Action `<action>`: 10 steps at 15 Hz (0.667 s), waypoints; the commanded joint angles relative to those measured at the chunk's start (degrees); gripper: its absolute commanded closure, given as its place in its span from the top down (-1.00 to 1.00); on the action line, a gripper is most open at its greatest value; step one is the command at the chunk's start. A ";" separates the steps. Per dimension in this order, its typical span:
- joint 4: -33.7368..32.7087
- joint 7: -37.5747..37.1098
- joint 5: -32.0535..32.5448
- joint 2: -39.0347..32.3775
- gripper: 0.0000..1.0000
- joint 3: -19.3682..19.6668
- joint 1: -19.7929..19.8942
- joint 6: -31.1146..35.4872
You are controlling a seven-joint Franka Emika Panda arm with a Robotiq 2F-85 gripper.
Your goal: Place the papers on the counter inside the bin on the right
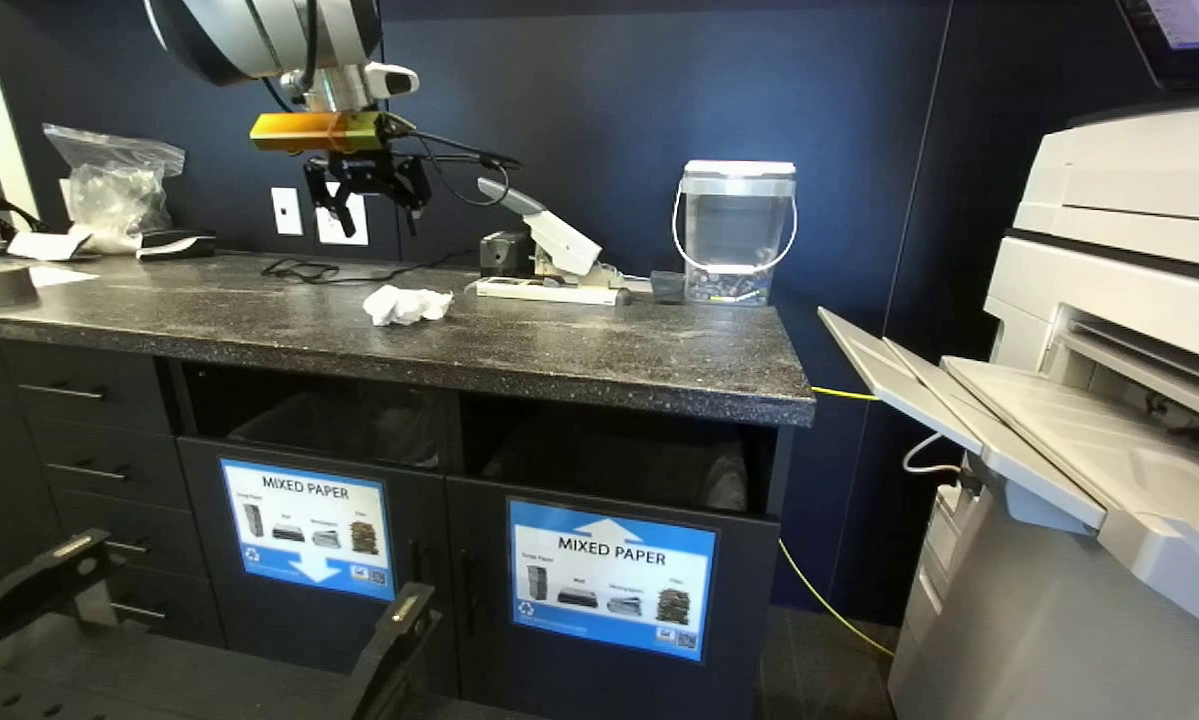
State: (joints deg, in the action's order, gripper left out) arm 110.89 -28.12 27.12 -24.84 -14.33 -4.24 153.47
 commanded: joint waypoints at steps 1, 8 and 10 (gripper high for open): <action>-7.31 0.96 -5.86 -5.81 1.00 7.22 -9.11 -2.62; -17.51 0.08 -18.12 -15.67 1.00 11.90 -13.09 -5.93; -19.63 -0.76 -20.25 -17.85 1.00 13.23 -13.13 -5.33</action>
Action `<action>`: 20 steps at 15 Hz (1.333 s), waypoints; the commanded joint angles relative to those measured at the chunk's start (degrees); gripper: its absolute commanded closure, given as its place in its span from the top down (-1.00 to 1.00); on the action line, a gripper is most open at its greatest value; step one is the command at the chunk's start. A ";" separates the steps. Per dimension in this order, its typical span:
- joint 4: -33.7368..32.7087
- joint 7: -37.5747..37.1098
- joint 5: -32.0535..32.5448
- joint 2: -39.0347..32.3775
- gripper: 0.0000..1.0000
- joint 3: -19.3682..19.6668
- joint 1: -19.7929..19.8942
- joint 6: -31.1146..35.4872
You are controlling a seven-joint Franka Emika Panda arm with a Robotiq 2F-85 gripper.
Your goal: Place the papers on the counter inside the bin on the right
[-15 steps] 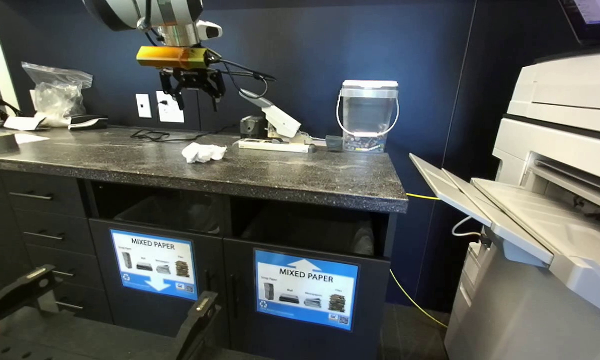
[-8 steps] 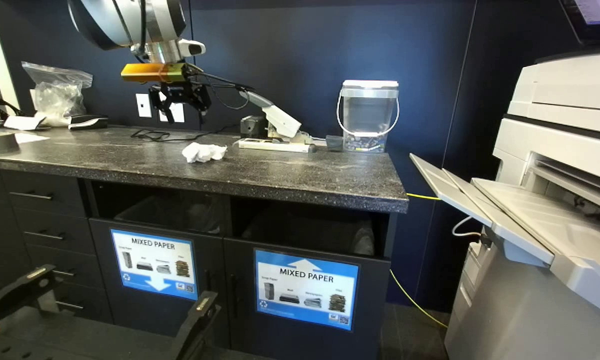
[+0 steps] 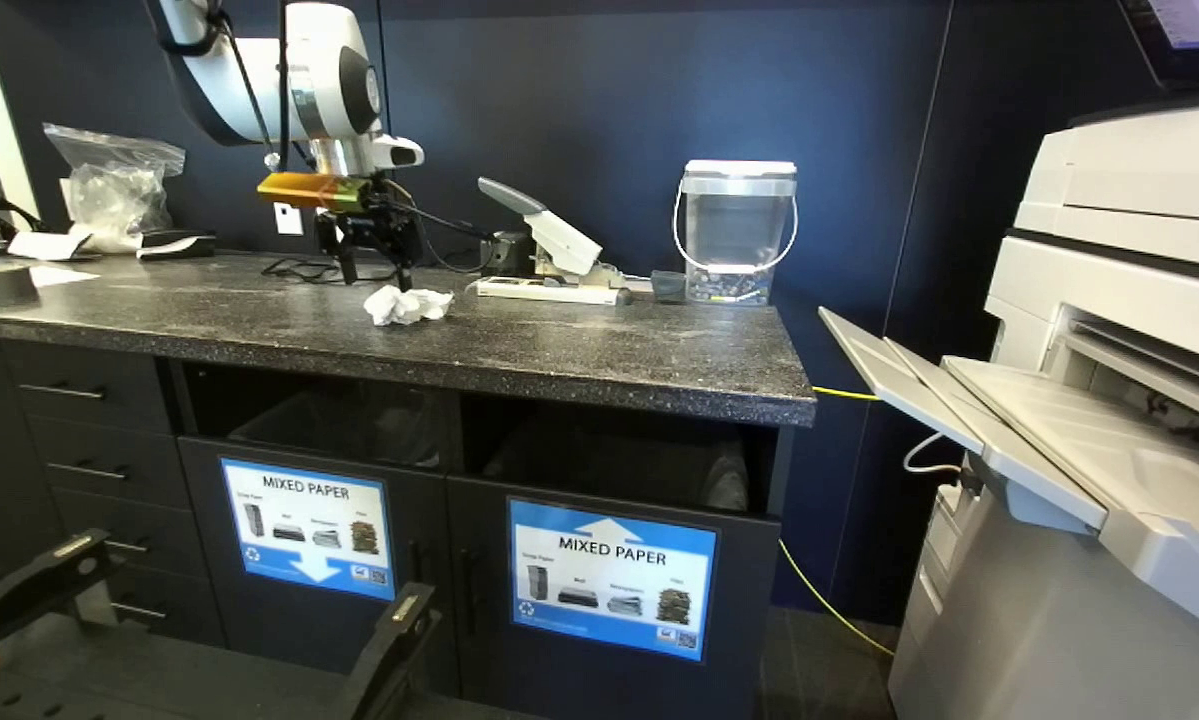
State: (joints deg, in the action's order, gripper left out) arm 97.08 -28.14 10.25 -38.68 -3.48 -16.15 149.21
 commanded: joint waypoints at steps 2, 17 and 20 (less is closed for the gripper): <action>-7.47 -1.06 -5.35 -5.56 1.00 3.36 -0.85 -0.57; -14.31 -0.71 -10.65 -12.42 1.00 4.86 -1.15 -0.09; -15.80 -0.55 -10.49 -14.19 0.47 5.35 -1.23 -0.24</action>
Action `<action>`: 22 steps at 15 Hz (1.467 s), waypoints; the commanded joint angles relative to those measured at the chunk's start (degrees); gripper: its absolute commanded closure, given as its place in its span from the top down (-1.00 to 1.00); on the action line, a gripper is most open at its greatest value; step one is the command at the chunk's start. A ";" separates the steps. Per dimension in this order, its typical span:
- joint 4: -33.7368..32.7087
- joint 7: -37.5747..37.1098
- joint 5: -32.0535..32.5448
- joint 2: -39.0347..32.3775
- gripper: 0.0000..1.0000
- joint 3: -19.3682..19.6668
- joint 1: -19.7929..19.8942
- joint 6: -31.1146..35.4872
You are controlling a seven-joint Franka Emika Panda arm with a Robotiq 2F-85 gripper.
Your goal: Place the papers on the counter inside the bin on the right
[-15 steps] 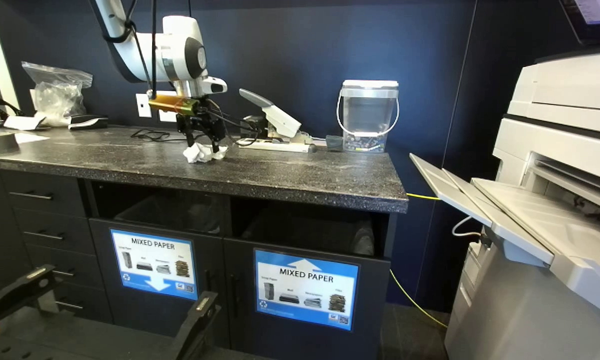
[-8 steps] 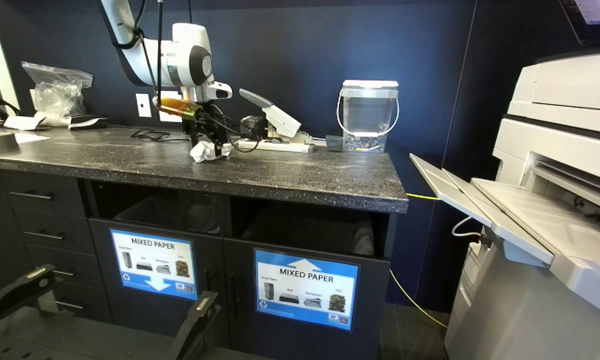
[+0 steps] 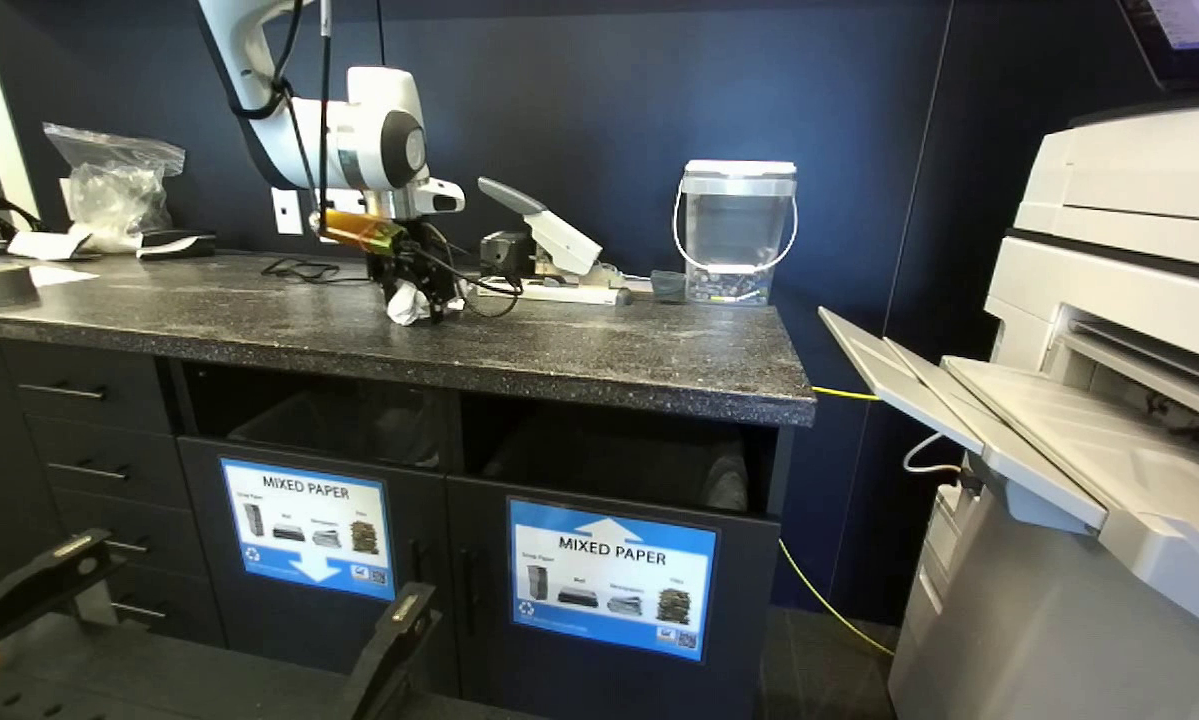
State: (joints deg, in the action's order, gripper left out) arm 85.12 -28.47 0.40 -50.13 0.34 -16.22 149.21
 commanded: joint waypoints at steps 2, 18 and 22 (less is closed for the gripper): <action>-4.64 -0.28 -0.40 -3.53 0.17 2.21 -1.21 -0.22; -3.66 1.47 6.41 -3.04 -0.72 7.68 -4.13 -1.18; -2.02 8.52 7.85 0.39 -0.19 5.63 -2.28 -2.99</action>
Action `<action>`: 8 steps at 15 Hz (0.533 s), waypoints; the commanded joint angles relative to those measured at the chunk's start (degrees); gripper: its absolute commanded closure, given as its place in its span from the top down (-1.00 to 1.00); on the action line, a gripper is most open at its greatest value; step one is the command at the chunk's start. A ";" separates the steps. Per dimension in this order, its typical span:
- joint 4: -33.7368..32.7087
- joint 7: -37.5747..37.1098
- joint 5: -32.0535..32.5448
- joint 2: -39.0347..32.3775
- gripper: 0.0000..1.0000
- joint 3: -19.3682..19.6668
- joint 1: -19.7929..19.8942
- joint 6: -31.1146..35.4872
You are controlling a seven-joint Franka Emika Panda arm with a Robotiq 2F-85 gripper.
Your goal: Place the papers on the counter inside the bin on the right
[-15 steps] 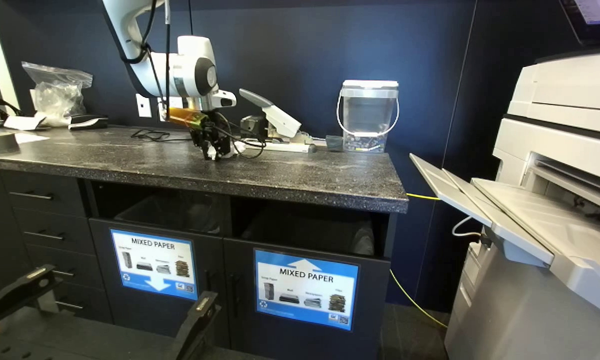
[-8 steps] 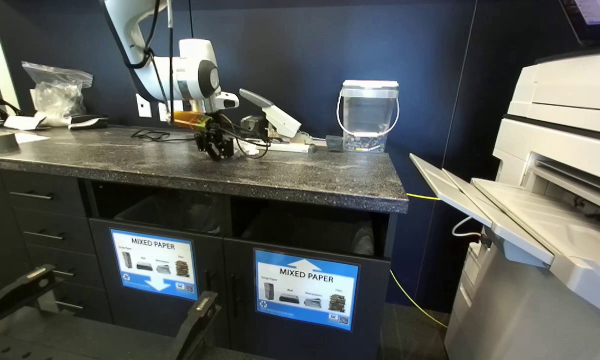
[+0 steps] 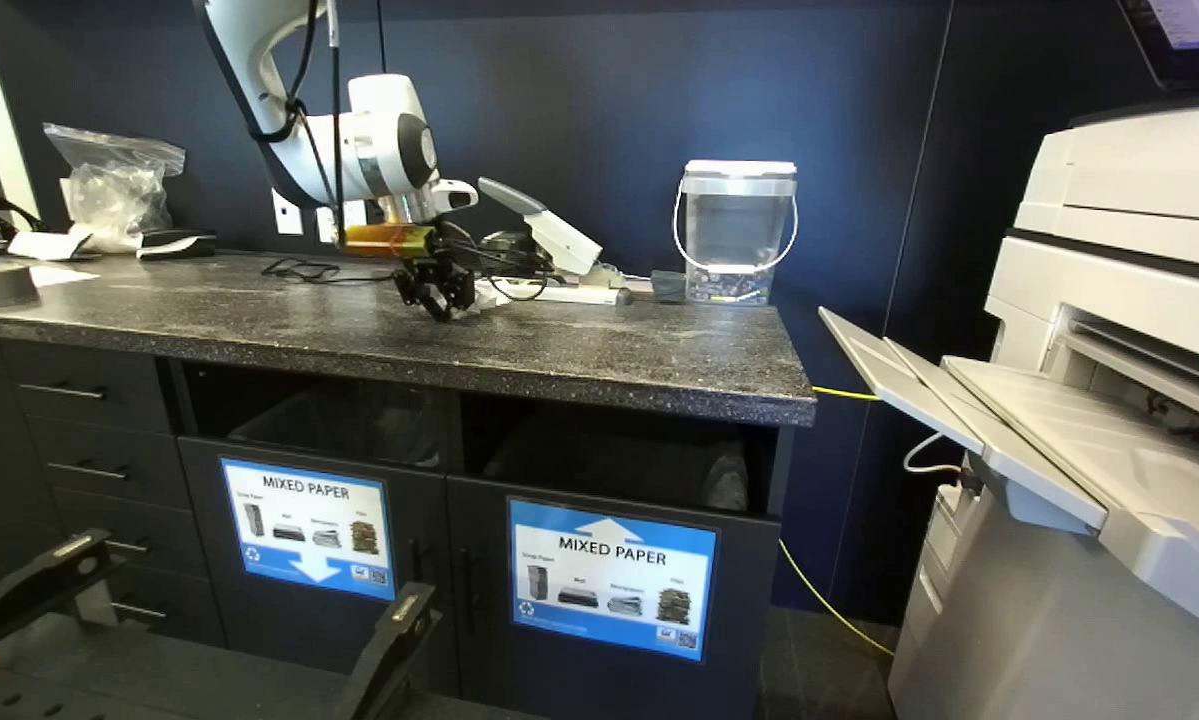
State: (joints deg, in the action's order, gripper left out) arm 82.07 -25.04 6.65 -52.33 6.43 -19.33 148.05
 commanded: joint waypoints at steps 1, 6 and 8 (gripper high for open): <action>1.26 8.24 1.23 3.66 -0.09 -1.71 2.24 -1.99; -0.27 22.03 -0.72 5.51 0.68 -7.97 8.20 -4.55; -1.53 25.45 -1.94 5.30 0.97 -10.17 10.61 -5.45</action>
State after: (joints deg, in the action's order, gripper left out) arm 81.98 -5.70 6.66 -47.67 -0.19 -12.00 144.84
